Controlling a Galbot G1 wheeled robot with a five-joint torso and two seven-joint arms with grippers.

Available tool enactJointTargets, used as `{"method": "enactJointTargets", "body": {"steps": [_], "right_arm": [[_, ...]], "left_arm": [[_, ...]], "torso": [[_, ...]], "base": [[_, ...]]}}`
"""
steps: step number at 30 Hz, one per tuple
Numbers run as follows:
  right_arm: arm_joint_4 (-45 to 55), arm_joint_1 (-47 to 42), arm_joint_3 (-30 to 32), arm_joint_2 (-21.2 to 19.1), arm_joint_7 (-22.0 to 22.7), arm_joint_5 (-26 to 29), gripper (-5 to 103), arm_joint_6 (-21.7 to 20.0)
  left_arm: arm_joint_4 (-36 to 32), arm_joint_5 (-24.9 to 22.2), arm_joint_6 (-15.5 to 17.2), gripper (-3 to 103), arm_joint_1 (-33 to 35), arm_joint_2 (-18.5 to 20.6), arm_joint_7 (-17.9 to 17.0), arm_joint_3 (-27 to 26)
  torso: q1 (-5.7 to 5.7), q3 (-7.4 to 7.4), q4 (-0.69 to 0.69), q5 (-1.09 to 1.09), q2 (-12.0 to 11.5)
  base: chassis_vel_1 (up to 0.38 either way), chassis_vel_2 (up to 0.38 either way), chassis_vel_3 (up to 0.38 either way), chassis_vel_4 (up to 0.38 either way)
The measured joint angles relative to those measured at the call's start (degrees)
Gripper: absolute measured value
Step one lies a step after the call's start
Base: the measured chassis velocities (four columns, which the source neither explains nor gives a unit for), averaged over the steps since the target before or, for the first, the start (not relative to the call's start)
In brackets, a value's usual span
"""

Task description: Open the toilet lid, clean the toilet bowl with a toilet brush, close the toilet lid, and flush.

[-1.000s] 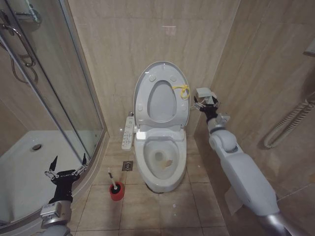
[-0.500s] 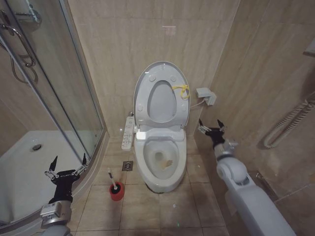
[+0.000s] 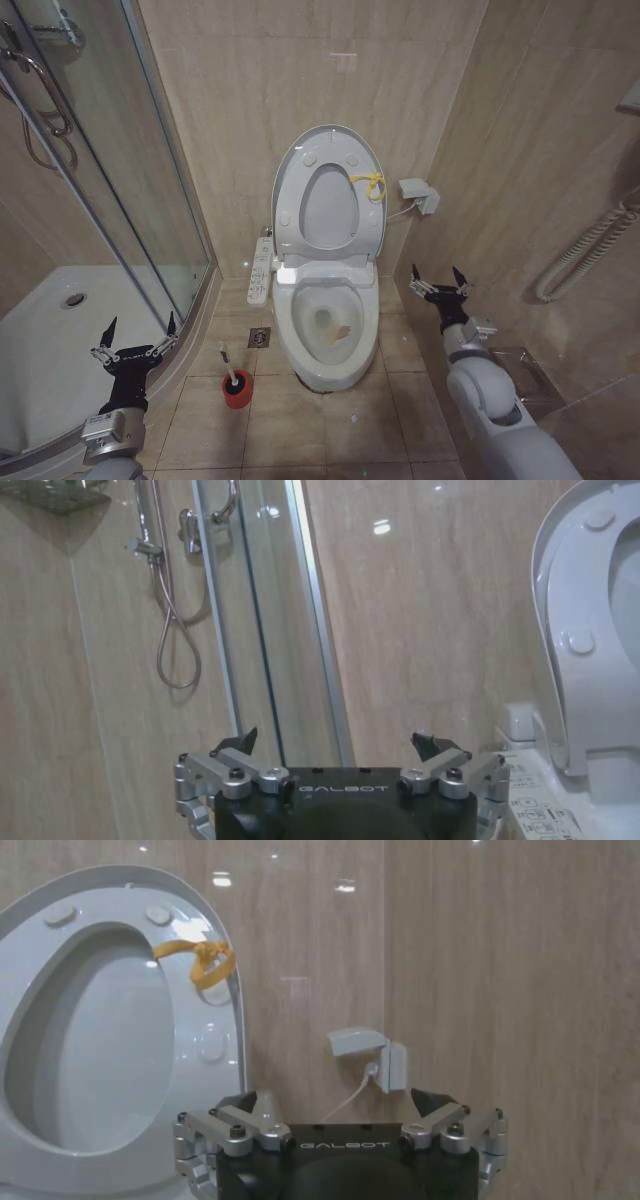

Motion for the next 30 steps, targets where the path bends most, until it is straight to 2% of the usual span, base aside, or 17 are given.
{"method": "enactJointTargets", "body": {"steps": [9,17,30], "right_arm": [[2.0,-5.8,3.0,2.1,0.0,-2.2,100,2.5],[6.0,-10.7,4.5,4.1,-0.5,-3.6,100,2.5],[8.0,-13.7,4.2,8.0,-1.1,-6.3,100,2.9]], "left_arm": [[0.0,0.0,0.0,100,0.0,0.0,0.0,0.0],[0.0,0.0,0.0,100,0.0,0.0,0.0,0.0],[0.0,0.0,0.0,100,0.0,0.0,0.0,0.0]], "torso": [[0.01,0.0,0.0,0.0,0.0],[0.0,0.0,0.0,0.0,0.0],[0.0,0.0,0.0,0.0,0.0]], "base": [[0.0,0.0,0.0,0.0],[0.0,0.0,0.0,0.0],[0.0,0.0,0.0,0.0]]}}
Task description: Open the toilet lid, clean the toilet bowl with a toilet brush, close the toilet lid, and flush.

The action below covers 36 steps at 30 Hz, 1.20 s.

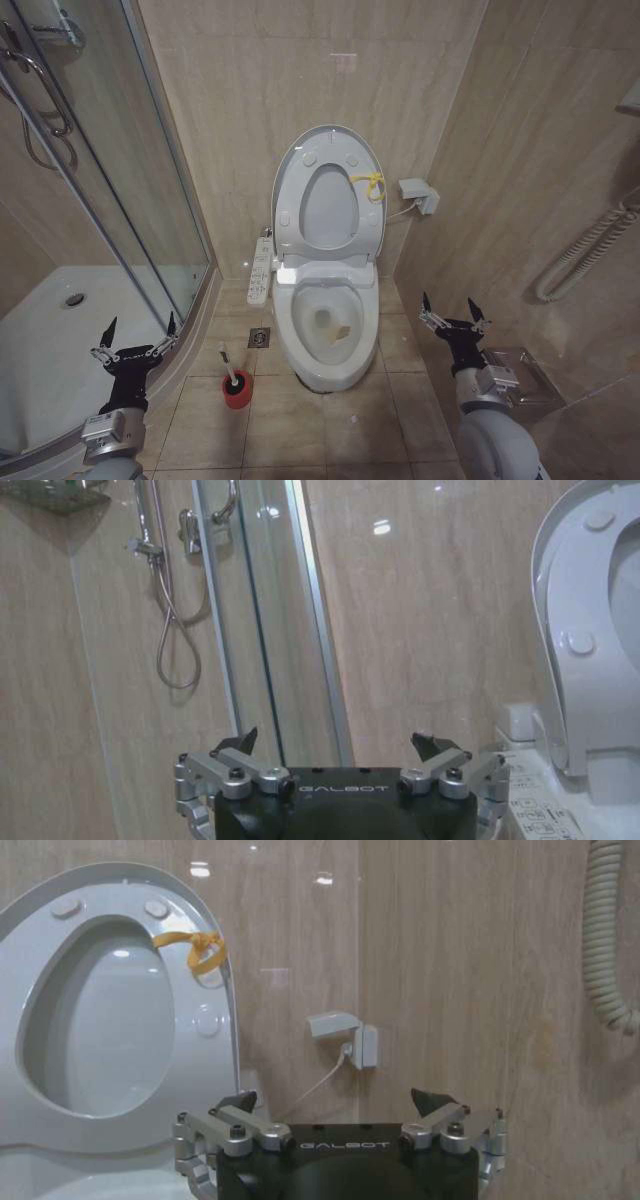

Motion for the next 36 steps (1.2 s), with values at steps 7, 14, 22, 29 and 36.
{"method": "enactJointTargets", "body": {"steps": [7,14,22,29,36], "right_arm": [[0.4,-0.4,-0.2,1.7,-0.9,-0.4,100,0.1],[0.5,-0.5,-0.2,1.8,-1.2,-0.5,100,0.0],[0.5,-0.4,-0.3,1.8,-1.2,-0.5,100,0.0],[0.5,-0.4,-0.3,1.8,-1.2,-0.5,100,-0.1],[0.5,-0.4,-0.3,1.7,-1.1,-0.5,100,-0.1]], "left_arm": [[0.0,0.0,0.0,100,0.0,0.0,0.0,0.0],[0.0,0.0,0.0,100,0.0,0.0,0.0,0.0],[0.0,0.0,0.0,100,0.0,0.0,0.0,0.0],[0.0,0.0,0.0,100,0.0,0.0,0.0,0.0],[0.0,0.0,0.0,100,0.0,0.0,0.0,0.0]], "torso": [[0.0,0.0,0.0,0.0,0.0],[0.0,0.0,0.0,0.0,0.0],[0.0,0.0,0.0,0.0,0.0],[0.0,0.0,0.0,0.01,0.0],[0.0,0.0,0.0,0.01,0.0]], "base": [[0.0,0.0,0.0,0.0],[0.0,0.0,0.0,0.0],[0.0,0.0,0.0,0.0],[0.0,0.0,0.0,0.0],[0.0,0.0,0.0,0.0]]}}
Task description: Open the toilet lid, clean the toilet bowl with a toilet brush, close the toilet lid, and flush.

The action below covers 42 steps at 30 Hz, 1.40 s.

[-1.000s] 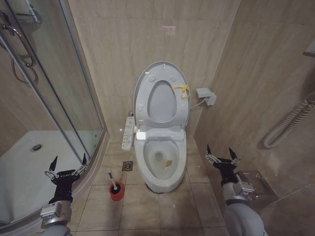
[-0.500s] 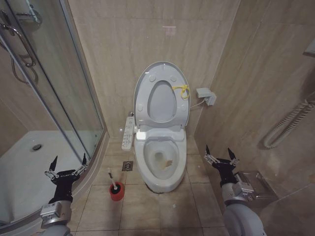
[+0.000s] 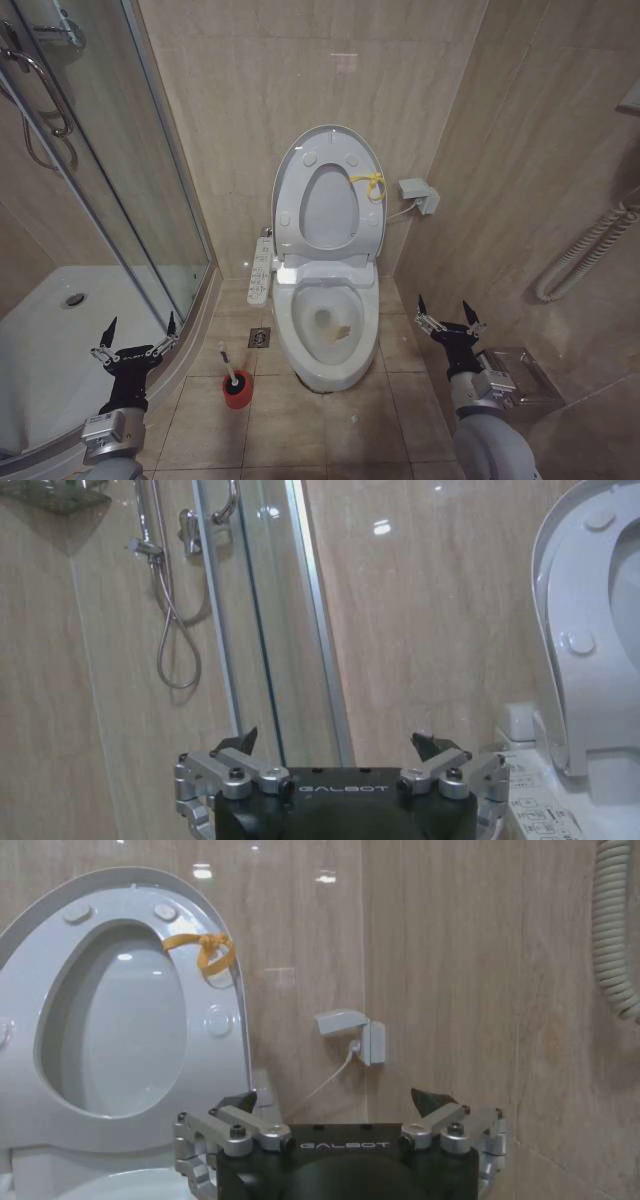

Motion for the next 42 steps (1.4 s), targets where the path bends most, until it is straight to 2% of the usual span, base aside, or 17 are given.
{"method": "enactJointTargets", "body": {"steps": [42], "right_arm": [[-0.1,0.0,0.0,0.0,0.0,0.1,100,0.0]], "left_arm": [[0.0,0.0,0.0,100,0.0,0.0,0.0,0.0]], "torso": [[0.0,0.0,0.0,0.0,0.0]], "base": [[0.0,0.0,0.0,0.0]]}}
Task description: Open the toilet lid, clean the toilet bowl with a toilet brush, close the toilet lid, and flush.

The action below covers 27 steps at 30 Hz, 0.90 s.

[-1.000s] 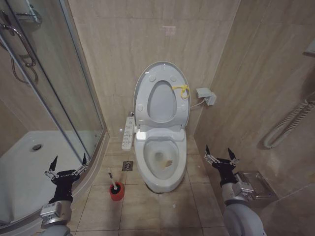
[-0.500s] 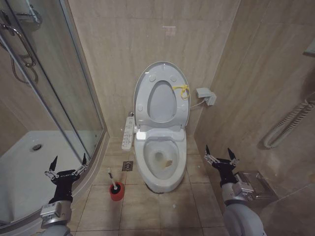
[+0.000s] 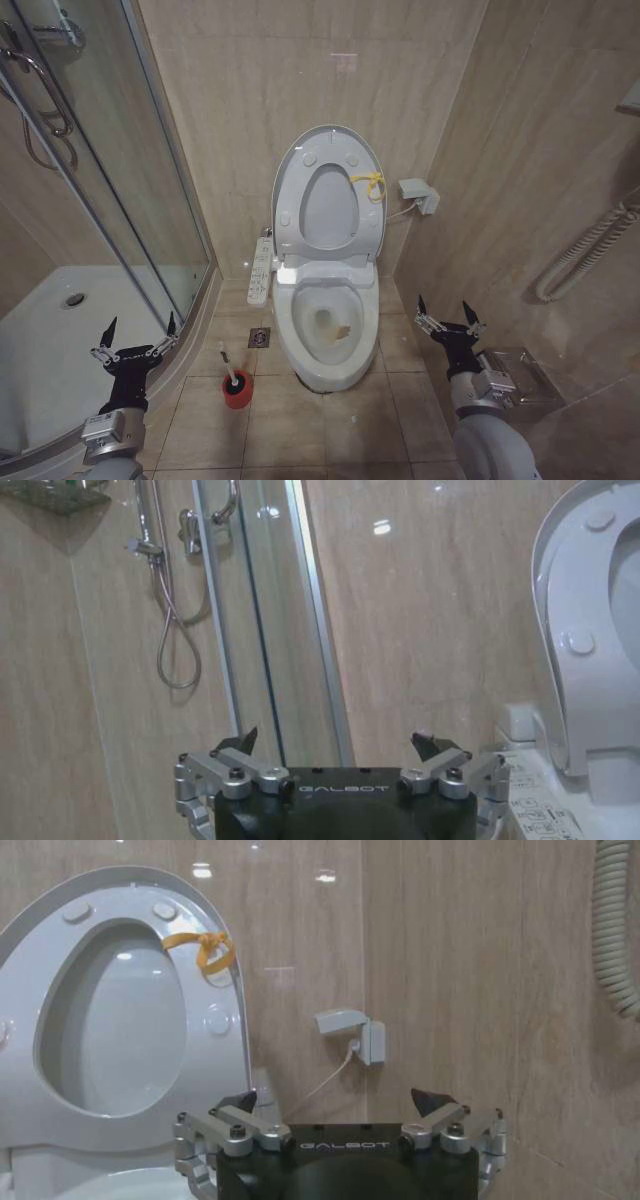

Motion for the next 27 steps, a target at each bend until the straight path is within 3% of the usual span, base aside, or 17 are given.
{"method": "enactJointTargets", "body": {"steps": [27], "right_arm": [[0.0,0.0,0.0,0.0,0.0,0.0,100,0.0]], "left_arm": [[0.0,0.0,0.0,100,0.0,0.0,0.0,0.0]], "torso": [[0.0,0.0,0.0,0.0,0.0]], "base": [[0.0,0.0,0.0,0.0]]}}
